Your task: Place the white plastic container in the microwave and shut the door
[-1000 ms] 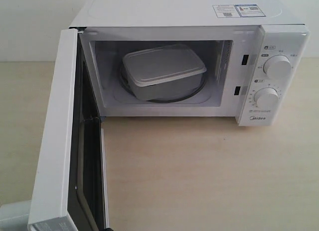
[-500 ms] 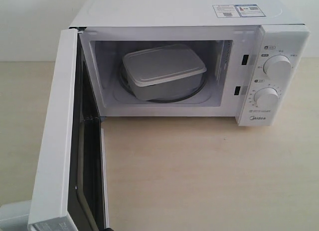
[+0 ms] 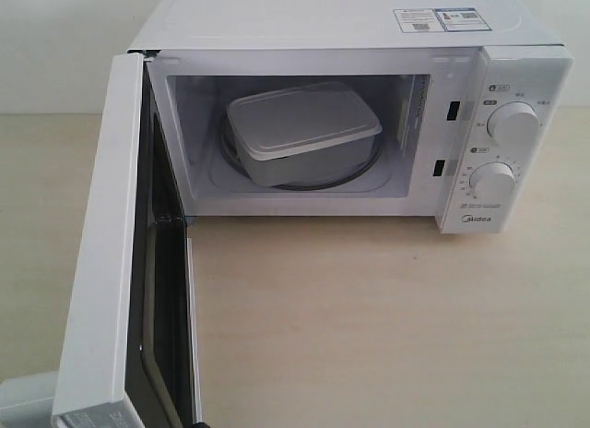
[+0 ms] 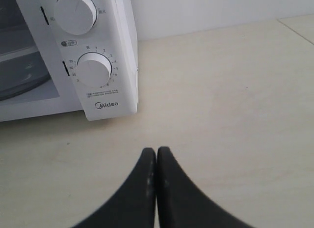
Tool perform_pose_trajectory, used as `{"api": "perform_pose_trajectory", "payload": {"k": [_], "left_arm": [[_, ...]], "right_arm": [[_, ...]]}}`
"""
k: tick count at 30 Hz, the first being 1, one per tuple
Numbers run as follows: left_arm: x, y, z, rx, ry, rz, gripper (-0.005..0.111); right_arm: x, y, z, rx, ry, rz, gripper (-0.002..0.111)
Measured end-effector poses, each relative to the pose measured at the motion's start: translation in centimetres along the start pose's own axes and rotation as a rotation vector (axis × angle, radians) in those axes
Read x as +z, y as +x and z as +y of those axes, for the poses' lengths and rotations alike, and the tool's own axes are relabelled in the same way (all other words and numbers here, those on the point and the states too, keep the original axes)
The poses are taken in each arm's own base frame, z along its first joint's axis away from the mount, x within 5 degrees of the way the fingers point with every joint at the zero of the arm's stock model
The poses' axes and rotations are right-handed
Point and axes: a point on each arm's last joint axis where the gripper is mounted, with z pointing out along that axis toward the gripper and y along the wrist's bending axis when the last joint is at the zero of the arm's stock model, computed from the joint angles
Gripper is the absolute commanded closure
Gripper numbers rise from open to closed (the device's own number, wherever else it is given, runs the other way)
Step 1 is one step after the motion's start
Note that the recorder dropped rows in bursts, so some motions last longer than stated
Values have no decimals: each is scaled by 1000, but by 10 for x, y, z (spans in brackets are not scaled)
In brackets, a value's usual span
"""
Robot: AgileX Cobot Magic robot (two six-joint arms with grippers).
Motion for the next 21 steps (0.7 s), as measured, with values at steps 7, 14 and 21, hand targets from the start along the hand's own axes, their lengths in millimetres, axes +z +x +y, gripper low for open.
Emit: {"api": "perform_pose_trajectory", "payload": {"k": [7,14,21], "left_arm": [[0,0,0,0,0,0,102],[0,0,0,0,0,0,102],[0,0,0,0,0,0,102]], "right_arm": [[0,0,0,2,-1,0,109],[0,0,0,3,-3,0,109],[0,0,0,5,-3,0,109]]}}
